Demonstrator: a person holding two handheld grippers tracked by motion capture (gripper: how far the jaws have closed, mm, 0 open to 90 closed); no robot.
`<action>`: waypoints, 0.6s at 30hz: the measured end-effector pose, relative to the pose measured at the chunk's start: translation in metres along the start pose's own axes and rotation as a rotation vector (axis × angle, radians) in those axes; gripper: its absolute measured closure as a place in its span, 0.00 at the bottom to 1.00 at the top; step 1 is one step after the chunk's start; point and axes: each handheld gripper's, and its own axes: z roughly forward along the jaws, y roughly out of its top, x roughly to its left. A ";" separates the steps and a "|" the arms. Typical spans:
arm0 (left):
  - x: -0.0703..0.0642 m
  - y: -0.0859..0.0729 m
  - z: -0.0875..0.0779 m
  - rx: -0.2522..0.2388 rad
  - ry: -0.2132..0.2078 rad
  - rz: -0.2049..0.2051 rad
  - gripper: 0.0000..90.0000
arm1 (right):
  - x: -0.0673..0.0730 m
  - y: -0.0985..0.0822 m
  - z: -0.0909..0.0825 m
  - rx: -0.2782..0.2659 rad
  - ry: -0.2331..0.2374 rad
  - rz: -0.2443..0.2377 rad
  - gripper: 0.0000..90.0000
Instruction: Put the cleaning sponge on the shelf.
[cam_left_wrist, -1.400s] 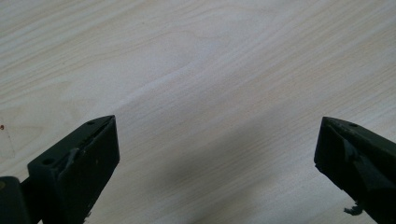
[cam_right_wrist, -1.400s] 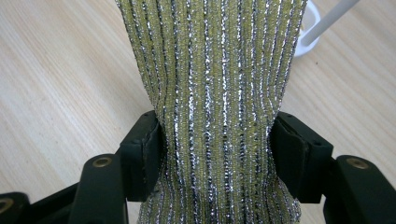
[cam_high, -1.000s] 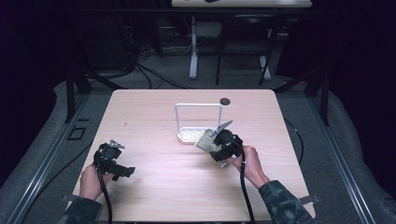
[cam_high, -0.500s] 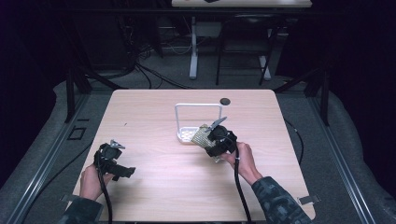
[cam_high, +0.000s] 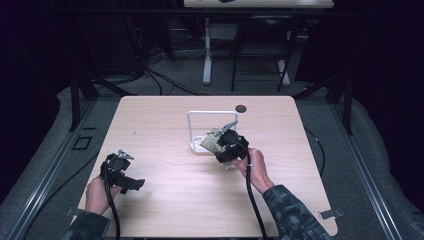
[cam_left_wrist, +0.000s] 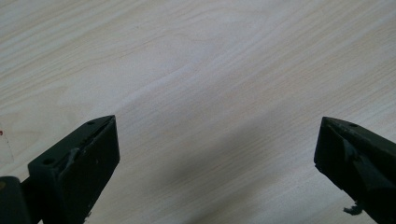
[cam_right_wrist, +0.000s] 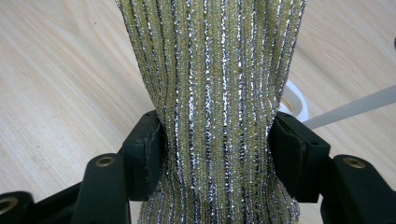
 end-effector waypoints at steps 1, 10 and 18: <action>0.000 0.000 0.000 0.001 0.001 0.000 0.00 | 0.000 0.001 0.001 0.003 0.005 0.007 0.44; 0.000 0.000 0.000 0.001 0.002 0.002 0.00 | -0.002 0.009 0.008 -0.006 -0.010 0.017 0.44; -0.002 0.001 0.000 0.009 0.008 0.010 0.01 | 0.004 0.020 0.022 0.016 -0.084 0.000 0.44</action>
